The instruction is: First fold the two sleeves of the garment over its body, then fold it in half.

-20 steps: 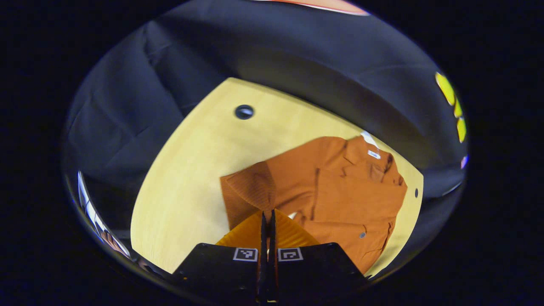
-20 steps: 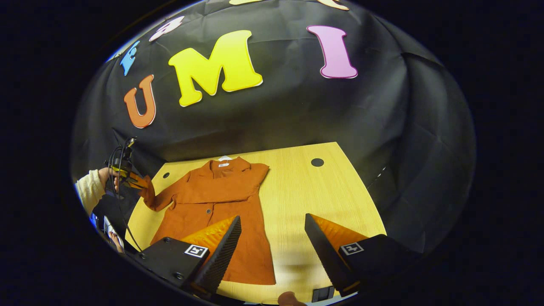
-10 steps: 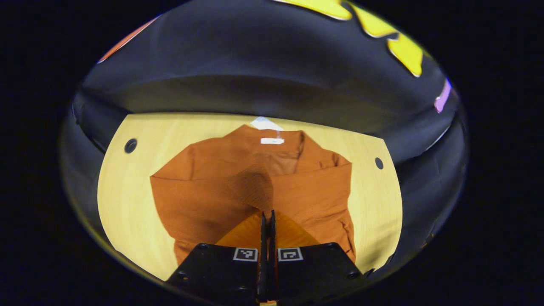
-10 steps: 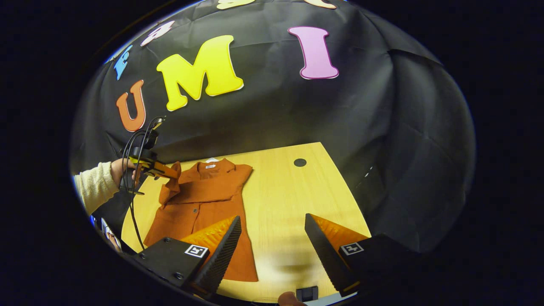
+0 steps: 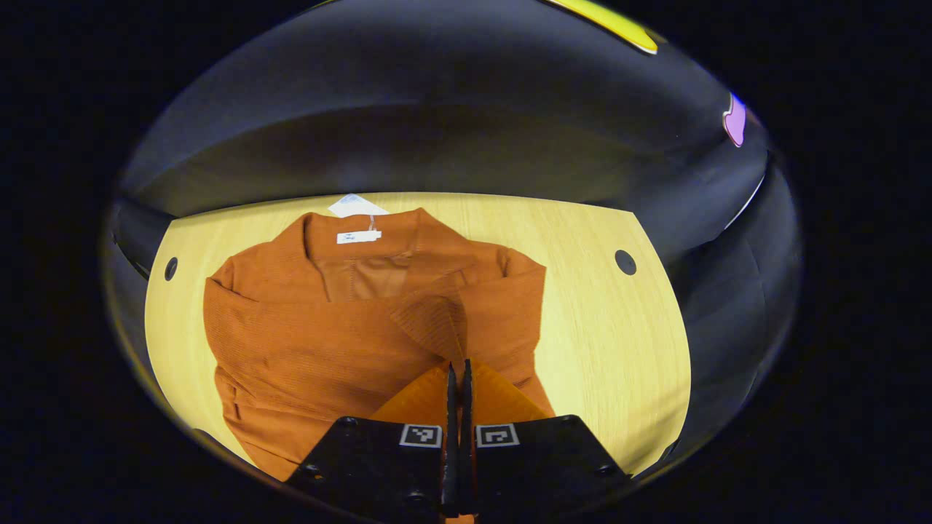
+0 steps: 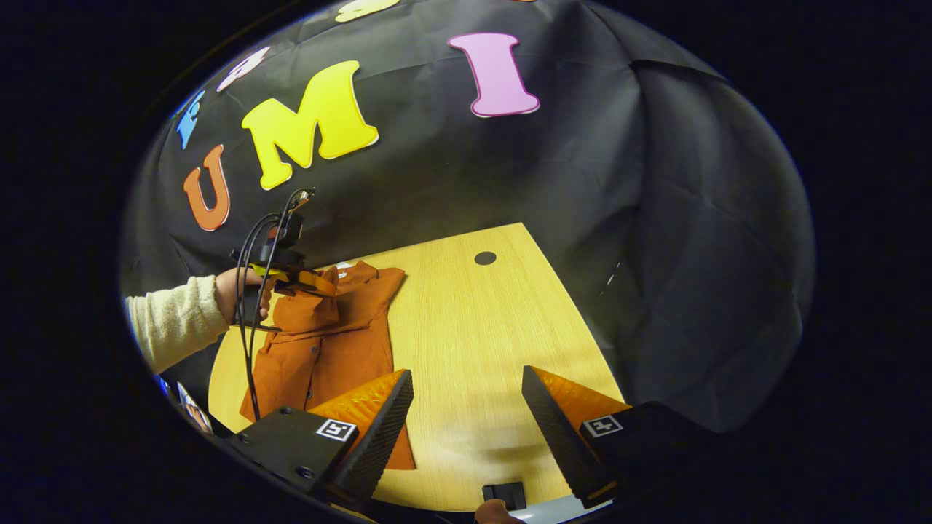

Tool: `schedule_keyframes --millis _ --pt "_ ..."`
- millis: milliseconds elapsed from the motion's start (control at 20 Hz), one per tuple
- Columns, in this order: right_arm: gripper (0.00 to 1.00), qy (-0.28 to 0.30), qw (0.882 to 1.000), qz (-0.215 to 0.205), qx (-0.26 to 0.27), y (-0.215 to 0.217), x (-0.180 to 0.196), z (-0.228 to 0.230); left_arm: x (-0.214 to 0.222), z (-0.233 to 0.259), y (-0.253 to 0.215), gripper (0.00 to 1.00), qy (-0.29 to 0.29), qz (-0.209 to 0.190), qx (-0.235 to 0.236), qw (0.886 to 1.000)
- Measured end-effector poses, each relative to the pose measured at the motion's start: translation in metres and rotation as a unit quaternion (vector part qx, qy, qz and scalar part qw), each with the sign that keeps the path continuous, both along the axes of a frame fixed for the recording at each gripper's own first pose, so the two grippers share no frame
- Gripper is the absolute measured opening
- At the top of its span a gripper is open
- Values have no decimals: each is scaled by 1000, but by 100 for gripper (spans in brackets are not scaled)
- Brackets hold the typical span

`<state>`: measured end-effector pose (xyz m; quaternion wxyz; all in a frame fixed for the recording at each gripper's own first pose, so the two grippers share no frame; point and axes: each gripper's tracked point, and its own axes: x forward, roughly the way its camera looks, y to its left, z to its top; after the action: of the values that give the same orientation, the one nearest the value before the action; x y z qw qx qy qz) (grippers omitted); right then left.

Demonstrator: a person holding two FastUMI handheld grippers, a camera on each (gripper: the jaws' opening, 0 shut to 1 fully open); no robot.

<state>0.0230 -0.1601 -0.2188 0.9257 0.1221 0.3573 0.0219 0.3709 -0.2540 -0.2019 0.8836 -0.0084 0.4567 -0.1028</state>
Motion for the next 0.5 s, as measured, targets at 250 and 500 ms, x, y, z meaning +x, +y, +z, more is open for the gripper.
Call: schedule_keyframes --millis 250,500 --pt "93 24 1000 -6 -2 -19 -14 -20 5 -20 -18 3 4 6 21 1000" --pt "93 35 999 -10 1 -32 -12 -29 7 -37 -31 4 20 35 -2 999"
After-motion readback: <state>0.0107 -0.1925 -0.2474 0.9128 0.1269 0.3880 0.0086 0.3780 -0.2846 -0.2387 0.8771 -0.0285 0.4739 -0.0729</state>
